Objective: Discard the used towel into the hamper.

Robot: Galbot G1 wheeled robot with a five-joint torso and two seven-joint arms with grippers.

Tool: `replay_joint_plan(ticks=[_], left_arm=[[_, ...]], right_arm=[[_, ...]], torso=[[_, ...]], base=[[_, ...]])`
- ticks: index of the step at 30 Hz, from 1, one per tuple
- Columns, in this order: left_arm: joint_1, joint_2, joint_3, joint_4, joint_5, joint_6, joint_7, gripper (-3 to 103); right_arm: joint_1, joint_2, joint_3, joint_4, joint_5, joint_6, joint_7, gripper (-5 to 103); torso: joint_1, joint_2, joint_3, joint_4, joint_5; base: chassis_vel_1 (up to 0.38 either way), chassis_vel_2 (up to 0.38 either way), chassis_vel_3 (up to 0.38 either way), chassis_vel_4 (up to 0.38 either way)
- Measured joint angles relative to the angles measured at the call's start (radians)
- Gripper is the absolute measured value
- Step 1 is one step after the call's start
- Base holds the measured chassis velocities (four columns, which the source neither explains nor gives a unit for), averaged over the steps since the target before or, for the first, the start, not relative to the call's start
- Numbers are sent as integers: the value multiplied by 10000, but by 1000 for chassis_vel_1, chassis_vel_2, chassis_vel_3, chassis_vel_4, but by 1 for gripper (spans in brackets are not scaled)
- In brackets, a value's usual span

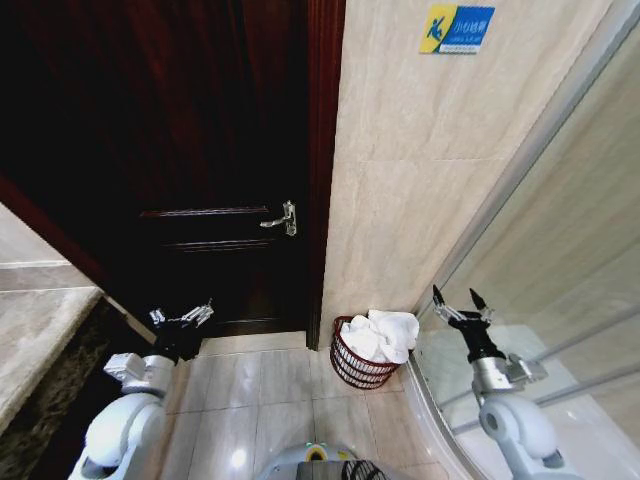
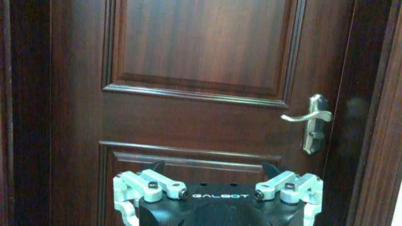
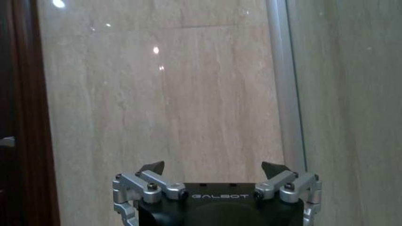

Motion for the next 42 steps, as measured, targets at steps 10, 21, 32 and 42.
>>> replay_joint_plan(ticks=[10, 21, 32, 42], left_arm=[[0, 0, 0, 0, 0, 0, 0, 100], [0, 0, 0, 0, 0, 0, 0, 100], [2, 0, 0, 0, 0, 0, 0, 100], [-1, 0, 0, 0, 0, 0, 0, 100]], right_arm=[[-274, 791, -1, 173, -913, 780, -375, 100], [-318, 810, 0, 202, -885, 957, -357, 100], [-291, 769, 29, 93, -792, 1108, -333, 100], [-298, 790, 58, 66, -788, 1135, -417, 100]], torso=[[0, 0, 0, 0, 0], [4, -3, 1, -1, 1], [-8, 3, -3, -1, 6], [7, -3, 3, 0, 3]], base=[[0, 0, 0, 0], [51, -49, -52, 45], [210, -204, -211, 204], [40, -30, -46, 66]])
